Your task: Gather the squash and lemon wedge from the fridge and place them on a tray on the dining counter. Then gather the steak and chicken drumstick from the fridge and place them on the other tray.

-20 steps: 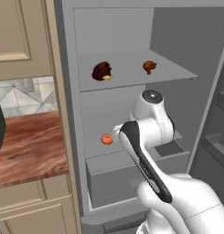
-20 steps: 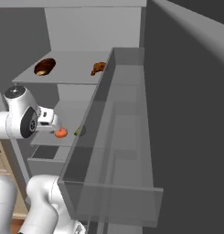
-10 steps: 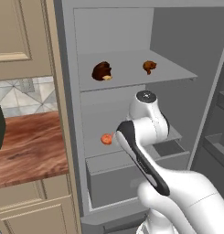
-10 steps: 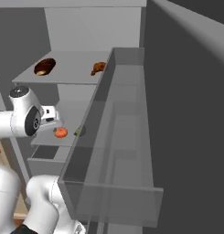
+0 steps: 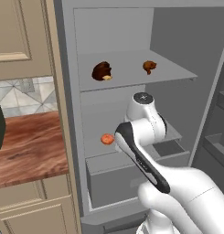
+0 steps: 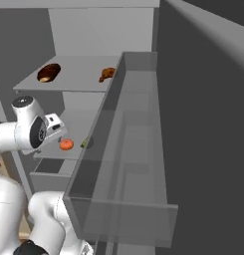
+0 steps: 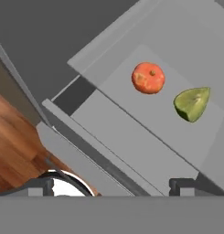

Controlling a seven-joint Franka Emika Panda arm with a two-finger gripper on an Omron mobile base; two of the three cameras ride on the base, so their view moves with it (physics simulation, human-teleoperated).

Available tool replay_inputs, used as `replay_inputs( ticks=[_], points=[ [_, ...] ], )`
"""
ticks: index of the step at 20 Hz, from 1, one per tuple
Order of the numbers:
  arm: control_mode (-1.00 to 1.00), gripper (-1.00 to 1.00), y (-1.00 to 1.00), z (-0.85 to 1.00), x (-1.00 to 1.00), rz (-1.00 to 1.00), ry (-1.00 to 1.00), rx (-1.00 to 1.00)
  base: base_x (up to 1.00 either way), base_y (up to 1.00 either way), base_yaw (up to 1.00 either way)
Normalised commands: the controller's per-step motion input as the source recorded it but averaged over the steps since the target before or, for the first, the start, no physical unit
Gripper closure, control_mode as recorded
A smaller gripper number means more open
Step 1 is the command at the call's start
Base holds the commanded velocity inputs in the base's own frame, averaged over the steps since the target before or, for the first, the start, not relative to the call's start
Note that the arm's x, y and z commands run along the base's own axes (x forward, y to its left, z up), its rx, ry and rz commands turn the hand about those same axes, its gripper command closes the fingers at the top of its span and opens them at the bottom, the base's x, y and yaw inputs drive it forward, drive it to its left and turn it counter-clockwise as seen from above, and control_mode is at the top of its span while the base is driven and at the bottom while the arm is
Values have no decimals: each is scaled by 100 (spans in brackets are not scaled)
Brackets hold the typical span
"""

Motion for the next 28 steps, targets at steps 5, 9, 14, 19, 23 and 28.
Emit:
replay_inputs(
  ticks=[5,9,14,19,23,28],
  points=[
    [-100,-100,11,-14,31,29,9,-3,0,0,0],
    [-100,-100,10,-17,24,15,14,-8,0,0,0],
    [-100,-100,6,-2,29,0,5,-6,0,0,0],
    [-100,-100,2,-13,22,0,0,-4,0,0,0],
    [-100,-100,0,-28,6,3,0,-2,0,0,0],
    [-100,-100,0,-23,9,6,0,0,0,0,0]
  ],
)
